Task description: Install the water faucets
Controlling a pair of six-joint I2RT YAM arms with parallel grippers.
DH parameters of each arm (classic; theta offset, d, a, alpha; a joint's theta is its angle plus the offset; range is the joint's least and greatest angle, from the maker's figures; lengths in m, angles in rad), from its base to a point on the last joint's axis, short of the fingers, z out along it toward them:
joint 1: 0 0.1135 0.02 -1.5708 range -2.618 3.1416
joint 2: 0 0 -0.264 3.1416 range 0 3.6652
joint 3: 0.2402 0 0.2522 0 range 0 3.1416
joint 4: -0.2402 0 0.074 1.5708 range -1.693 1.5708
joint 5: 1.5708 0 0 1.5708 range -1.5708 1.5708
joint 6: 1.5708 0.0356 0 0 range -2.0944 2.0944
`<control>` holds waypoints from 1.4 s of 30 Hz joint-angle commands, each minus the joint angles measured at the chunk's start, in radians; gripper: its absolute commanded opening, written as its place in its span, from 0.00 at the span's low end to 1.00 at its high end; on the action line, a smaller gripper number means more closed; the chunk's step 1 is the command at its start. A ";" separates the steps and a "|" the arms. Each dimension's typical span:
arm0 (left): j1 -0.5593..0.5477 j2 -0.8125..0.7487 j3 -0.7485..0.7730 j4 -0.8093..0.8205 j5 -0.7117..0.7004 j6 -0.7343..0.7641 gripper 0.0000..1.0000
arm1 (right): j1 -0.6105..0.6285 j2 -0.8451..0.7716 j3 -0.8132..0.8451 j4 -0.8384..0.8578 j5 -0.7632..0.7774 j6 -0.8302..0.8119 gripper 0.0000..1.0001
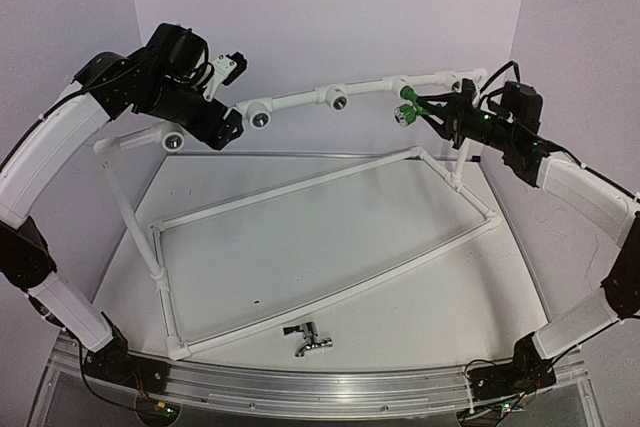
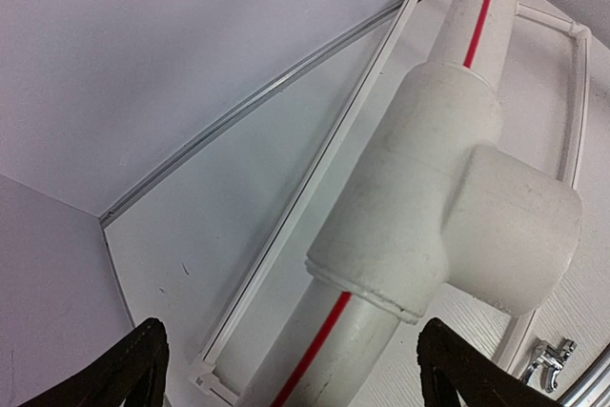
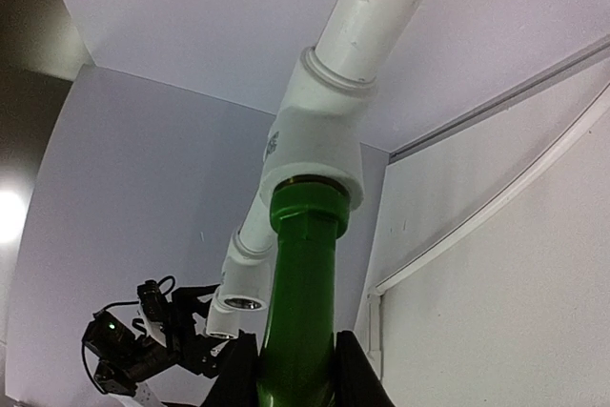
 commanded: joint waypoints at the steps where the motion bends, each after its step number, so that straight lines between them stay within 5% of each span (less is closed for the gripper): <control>1: -0.021 0.003 0.016 -0.050 0.049 -0.047 0.90 | 0.017 0.030 0.029 0.009 -0.079 0.168 0.09; 5: -0.021 0.001 0.009 -0.050 0.043 -0.050 0.89 | -0.002 0.025 0.031 -0.001 -0.075 0.153 0.56; 12: -0.021 -0.016 -0.018 -0.038 0.042 -0.056 0.89 | -0.024 -0.014 -0.014 -0.001 -0.073 -0.014 0.97; 21: -0.014 -0.027 -0.023 -0.040 0.052 -0.058 0.90 | -0.123 -0.107 -0.032 -0.070 -0.082 -0.340 0.98; 25: -0.012 -0.027 -0.025 -0.042 0.059 -0.058 0.90 | -0.138 -0.124 0.079 -0.389 0.109 -0.571 0.98; 32: -0.010 -0.032 -0.042 -0.024 0.072 -0.055 0.90 | -0.139 -0.195 0.222 -0.620 0.168 -1.343 0.98; 35: -0.009 -0.032 -0.045 -0.023 0.075 -0.056 0.90 | -0.095 -0.206 0.279 -0.663 0.295 -1.590 0.98; 42: -0.009 -0.039 -0.052 -0.019 0.079 -0.064 0.90 | 0.271 -0.239 0.229 -0.636 0.755 -2.129 0.98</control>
